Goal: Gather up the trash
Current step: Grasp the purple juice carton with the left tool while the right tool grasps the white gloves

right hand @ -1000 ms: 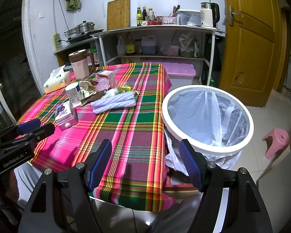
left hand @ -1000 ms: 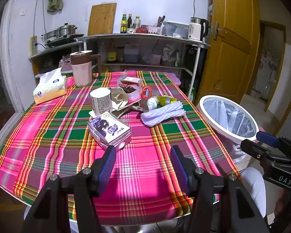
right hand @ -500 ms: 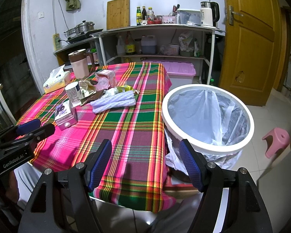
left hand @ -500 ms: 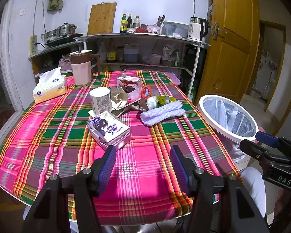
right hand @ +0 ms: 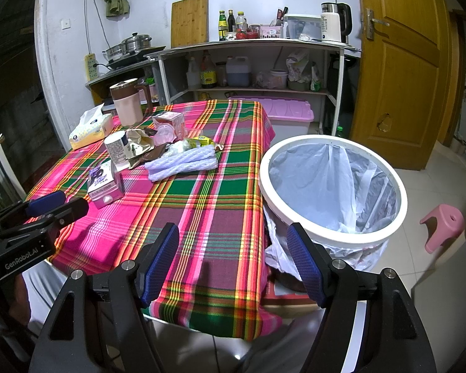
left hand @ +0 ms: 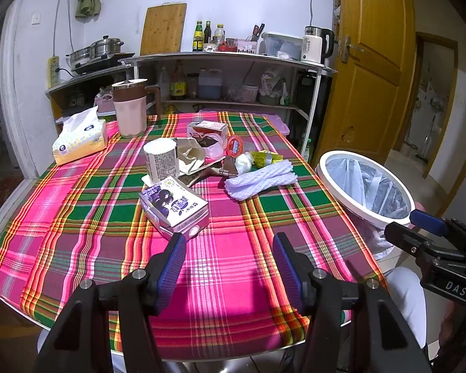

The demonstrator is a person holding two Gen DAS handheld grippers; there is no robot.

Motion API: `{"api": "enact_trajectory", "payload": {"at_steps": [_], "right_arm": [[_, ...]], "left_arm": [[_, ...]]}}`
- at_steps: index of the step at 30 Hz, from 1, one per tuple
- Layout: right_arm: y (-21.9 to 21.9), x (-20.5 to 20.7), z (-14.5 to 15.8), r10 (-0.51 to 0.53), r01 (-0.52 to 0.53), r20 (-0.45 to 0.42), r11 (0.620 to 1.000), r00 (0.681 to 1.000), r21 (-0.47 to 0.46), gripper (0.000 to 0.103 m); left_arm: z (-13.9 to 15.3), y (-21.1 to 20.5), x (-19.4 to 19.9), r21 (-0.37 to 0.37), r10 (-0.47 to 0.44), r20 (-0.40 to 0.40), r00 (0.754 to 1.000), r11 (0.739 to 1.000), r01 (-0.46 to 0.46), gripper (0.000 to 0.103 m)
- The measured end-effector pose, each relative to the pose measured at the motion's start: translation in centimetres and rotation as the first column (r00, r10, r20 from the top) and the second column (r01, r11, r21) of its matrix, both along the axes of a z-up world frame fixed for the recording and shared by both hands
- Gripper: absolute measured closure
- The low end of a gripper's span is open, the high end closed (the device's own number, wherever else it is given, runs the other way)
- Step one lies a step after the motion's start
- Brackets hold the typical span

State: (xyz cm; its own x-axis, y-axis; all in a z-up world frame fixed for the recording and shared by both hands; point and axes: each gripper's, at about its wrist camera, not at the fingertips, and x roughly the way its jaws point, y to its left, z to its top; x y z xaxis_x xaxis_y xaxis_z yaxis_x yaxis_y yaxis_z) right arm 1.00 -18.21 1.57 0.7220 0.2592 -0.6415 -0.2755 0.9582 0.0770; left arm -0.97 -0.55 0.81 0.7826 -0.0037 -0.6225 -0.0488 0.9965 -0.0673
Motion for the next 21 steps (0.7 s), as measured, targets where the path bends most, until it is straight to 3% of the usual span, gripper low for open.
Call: {"api": "enact_trajectory", "payload": {"at_steps": [21], "right_arm": [[2.1, 3.9, -1.2, 0.082, -0.082, -0.018, 0.997, 0.996, 0.007, 0.031]], "left_arm": [[-1.7, 4.7, 3.6, -0.1, 0.093, -0.047, 0.995, 0.99, -0.097, 0.044]]}}
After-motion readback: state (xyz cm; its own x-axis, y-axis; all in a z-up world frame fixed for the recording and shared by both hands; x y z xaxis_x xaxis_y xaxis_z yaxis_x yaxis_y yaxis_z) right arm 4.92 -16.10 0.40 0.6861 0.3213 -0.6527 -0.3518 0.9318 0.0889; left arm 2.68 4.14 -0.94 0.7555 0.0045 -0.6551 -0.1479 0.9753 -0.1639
